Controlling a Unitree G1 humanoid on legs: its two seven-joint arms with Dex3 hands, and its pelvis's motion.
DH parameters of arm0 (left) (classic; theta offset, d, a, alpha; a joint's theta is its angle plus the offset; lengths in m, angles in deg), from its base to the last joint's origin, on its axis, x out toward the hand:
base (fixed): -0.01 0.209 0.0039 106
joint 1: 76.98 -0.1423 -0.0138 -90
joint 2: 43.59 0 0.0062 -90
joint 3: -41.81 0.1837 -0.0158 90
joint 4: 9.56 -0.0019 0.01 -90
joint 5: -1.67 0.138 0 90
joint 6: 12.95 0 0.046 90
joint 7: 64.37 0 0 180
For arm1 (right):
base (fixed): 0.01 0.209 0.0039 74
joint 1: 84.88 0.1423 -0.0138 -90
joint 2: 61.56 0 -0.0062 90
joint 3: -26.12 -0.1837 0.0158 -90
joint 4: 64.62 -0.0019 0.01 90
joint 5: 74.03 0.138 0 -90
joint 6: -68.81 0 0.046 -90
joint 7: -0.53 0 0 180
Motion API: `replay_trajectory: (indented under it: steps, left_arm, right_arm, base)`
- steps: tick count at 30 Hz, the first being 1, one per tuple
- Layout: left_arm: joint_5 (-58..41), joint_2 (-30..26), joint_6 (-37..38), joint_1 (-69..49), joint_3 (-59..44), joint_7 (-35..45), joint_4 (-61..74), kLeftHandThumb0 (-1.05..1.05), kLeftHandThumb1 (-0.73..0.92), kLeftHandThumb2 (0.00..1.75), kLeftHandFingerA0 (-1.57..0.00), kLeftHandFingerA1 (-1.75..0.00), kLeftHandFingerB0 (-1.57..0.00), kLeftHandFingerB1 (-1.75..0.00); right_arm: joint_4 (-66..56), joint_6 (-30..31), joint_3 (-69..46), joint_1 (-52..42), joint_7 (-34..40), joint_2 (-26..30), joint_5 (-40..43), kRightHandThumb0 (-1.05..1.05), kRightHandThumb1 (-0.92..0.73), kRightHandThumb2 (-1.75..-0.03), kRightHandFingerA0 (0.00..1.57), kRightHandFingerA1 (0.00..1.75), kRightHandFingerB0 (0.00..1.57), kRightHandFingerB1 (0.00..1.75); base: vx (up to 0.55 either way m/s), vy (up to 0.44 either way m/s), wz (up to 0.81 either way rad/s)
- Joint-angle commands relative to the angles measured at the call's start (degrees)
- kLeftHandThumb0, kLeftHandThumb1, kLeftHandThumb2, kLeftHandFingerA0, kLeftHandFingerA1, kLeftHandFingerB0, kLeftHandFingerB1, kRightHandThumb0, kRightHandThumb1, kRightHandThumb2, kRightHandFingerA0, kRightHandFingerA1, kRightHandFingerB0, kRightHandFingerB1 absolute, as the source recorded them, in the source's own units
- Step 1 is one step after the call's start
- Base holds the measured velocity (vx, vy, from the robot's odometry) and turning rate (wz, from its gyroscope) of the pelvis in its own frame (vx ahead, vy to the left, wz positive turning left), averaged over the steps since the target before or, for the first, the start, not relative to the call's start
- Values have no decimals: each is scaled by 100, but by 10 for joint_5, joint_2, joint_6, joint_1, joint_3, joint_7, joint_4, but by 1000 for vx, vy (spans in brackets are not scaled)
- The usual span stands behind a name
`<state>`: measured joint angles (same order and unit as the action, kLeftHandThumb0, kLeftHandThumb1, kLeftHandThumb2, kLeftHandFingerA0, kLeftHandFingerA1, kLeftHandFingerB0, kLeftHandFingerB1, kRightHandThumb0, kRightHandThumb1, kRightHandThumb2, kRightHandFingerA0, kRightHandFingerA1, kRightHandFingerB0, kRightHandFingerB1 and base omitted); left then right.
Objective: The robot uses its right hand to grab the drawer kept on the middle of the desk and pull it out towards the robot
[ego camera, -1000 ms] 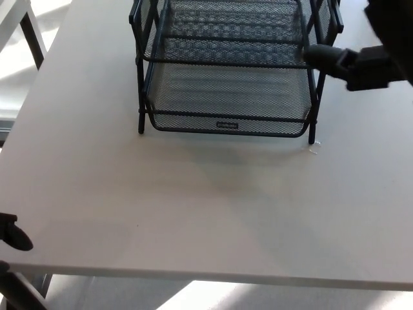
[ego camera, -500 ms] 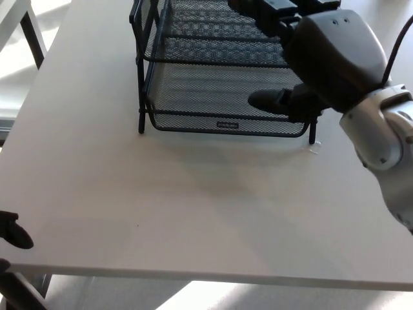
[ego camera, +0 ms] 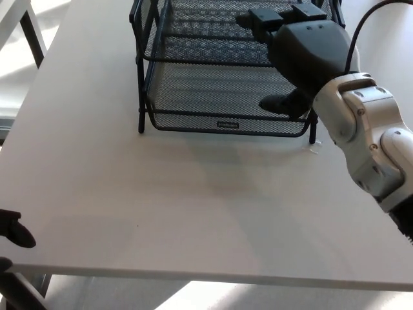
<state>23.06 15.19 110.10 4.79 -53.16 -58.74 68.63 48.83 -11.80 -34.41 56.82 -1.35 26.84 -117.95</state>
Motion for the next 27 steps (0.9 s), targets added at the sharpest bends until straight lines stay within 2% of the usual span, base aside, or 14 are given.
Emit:
replay_trajectory:
  steps: [1, 2, 4, 5, 7, 10, 11, 12, 19, 20, 21, 23, 25, 27]
  left_arm:
    - [1, 0, 8, 0, -3, 5, -2, -27, 57, 57, -76, -83, -82, -60]
    - [8, -3, 9, 0, -3, 3, -1, -28, 58, 57, -76, -84, -81, -60]
    - [10, -3, 8, 0, -3, 3, 0, -28, 58, 57, -76, -87, -82, -61]
    - [8, -2, 11, 2, -2, 2, -4, -28, 57, 57, -76, -87, -81, -61]
    - [5, -1, 8, 1, -3, 4, -3, -28, 57, 57, -76, -86, -82, -61]
    - [9, -1, 18, 3, -2, -4, -10, -28, 57, 57, -77, -85, -83, -62]
    - [7, -3, 6, 4, -1, 7, -2, -28, 58, 57, -77, -85, -82, -62]
    - [6, -3, 1, 3, -1, 9, 0, -28, 58, 57, -76, -84, -82, -61]
    - [4, -3, 8, 11, 0, 10, -3, -26, 57, 56, -77, -86, -83, -62]
    - [6, -3, 10, 13, 1, 8, -6, -26, 56, 56, -77, -87, -83, -62]
    - [8, -5, 11, 11, 0, 7, -3, -26, 57, 57, -76, -85, -82, -62]
    - [8, -6, 5, 12, 0, 10, -1, -27, 57, 57, -76, -86, -82, -62]
    - [6, -6, 9, 18, 1, 10, -8, -26, 56, 56, -77, -86, -83, -62]
    - [4, -6, 12, 18, 1, 10, -10, -26, 56, 56, -77, -86, -83, -62]
  right_arm:
    - [70, 4, -2, 27, 60, -21, -23, -61, -37, -71, 7, 50, 11, 42]
    - [94, 3, 1, 34, 86, -27, -31, -55, -47, -54, 12, 45, 19, 33]
    - [115, -2, 4, 41, 100, -29, -37, -58, -37, -71, 10, 50, 13, 42]
    - [137, 5, 20, 52, 121, -28, -61, -57, -49, -56, 16, 45, 17, 34]
    - [160, 1, 27, 60, 148, -29, -69, -58, -48, -54, 19, 46, 20, 34]
    - [190, -10, 32, 73, 173, -29, -71, -56, -50, -56, 19, 48, 21, 35]
    - [205, -11, 31, 83, 181, -27, -71, -59, -40, -74, 18, 52, 17, 45]
    - [211, -9, 38, 87, 185, -24, -79, -60, -40, -76, 18, 53, 14, 45]
    - [299, -62, 77, 106, 324, -16, -110, -54, -37, -74, 51, 65, 39, 49]
    - [309, -65, 81, 109, 332, -16, -113, -37, -51, -55, 59, 69, 46, 42]
    - [332, -83, 93, 115, 347, -11, -119, -32, -56, -56, 75, 83, 49, 45]
    - [341, -103, 100, 120, 344, 0, -121, -35, -58, -59, 79, 128, 47, 49]
    - [349, -120, 108, 127, 337, 11, -121, -32, -57, -61, 83, 150, 56, 54]
    - [361, -133, 114, 130, 356, 15, -122, -35, -57, -61, 83, 154, 64, 57]
  base:
    - [0, 0, 0]
    - [0, 0, 0]
    - [0, 0, 0]
    - [0, 0, 0]
    - [0, 0, 0]
    - [0, 0, 0]
    - [0, 0, 0]
    - [0, 0, 0]
    - [0, 0, 0]
    - [0, 0, 0]
    - [0, 0, 0]
    - [0, 0, 0]
    - [0, 0, 0]
    - [0, 0, 0]
